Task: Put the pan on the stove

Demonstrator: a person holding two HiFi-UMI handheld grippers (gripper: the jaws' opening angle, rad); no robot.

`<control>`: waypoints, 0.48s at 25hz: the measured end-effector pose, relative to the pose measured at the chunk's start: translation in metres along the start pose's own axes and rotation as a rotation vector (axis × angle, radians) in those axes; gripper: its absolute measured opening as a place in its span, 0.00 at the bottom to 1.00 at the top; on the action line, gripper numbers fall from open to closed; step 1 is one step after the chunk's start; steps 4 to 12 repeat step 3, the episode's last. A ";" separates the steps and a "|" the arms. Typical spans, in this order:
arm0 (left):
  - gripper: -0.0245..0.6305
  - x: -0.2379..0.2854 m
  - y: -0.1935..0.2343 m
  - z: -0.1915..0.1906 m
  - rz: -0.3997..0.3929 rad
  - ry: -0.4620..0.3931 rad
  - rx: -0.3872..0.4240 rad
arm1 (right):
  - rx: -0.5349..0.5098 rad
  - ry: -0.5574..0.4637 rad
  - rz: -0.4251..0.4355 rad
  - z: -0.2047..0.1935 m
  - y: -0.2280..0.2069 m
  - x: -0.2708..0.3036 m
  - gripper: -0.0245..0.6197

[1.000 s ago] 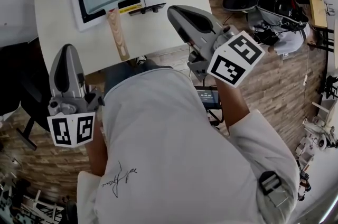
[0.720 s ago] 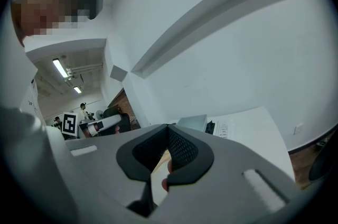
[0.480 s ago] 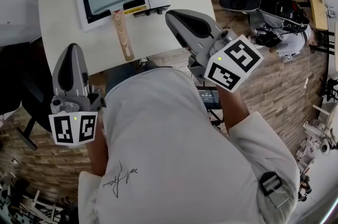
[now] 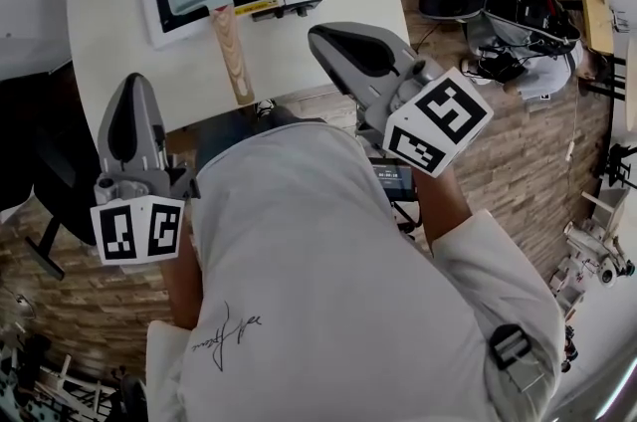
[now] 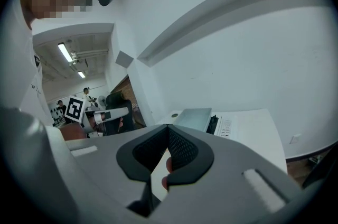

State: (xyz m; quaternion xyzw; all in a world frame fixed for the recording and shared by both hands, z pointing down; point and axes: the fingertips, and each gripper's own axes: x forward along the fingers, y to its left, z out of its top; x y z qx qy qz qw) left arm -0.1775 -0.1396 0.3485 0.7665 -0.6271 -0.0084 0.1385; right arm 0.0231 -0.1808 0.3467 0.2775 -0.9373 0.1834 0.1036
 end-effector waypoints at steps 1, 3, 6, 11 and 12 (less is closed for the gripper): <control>0.04 0.000 0.000 -0.002 -0.001 0.007 -0.002 | -0.011 0.005 -0.005 -0.001 0.001 0.000 0.04; 0.04 0.000 0.001 -0.007 -0.003 0.021 -0.003 | -0.028 0.012 -0.016 -0.003 0.002 0.001 0.04; 0.04 0.000 0.001 -0.007 -0.003 0.021 -0.003 | -0.028 0.012 -0.016 -0.003 0.002 0.001 0.04; 0.04 0.000 0.001 -0.007 -0.003 0.021 -0.003 | -0.028 0.012 -0.016 -0.003 0.002 0.001 0.04; 0.04 0.000 0.001 -0.007 -0.003 0.021 -0.003 | -0.028 0.012 -0.016 -0.003 0.002 0.001 0.04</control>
